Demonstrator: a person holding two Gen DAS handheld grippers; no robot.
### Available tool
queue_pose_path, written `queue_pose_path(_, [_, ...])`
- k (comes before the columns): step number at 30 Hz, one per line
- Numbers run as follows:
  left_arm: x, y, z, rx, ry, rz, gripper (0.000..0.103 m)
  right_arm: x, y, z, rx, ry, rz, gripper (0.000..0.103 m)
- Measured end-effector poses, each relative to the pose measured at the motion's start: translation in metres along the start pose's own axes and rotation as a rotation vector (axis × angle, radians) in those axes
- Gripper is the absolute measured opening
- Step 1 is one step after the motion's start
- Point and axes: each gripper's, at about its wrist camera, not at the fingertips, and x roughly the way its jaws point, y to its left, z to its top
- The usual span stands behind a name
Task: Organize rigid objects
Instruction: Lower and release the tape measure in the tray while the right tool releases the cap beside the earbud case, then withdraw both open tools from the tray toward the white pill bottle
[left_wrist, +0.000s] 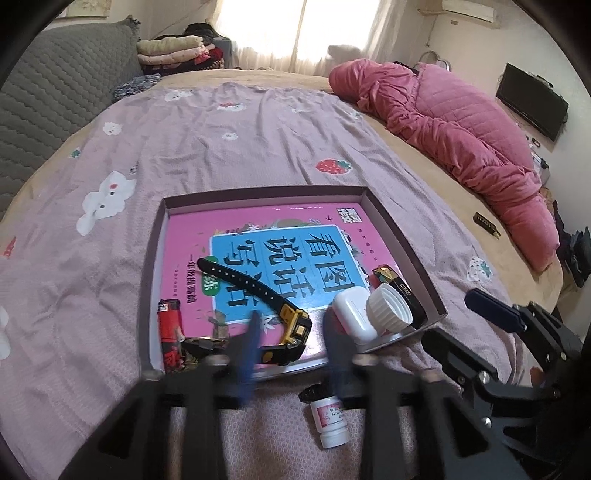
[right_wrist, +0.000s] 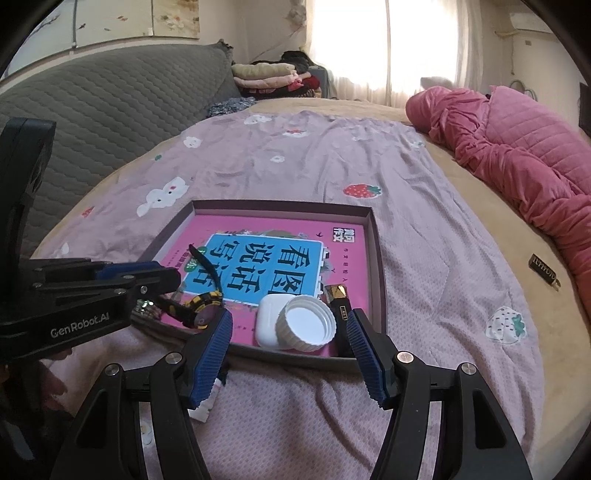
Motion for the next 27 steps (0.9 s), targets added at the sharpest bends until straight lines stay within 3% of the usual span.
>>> queue_pose_path(2, [-0.003, 0.002, -0.001, -0.011, -0.004, 0.003, 0.06, -0.004, 0.003, -0.003, -0.007, -0.002, 0.005, 0.067])
queue_pose_path(27, [-0.028, 0.012, -0.026, -0.03, -0.004, 0.05, 0.06, -0.013, 0.026, -0.025, -0.03, 0.025, 0.036, 0.073])
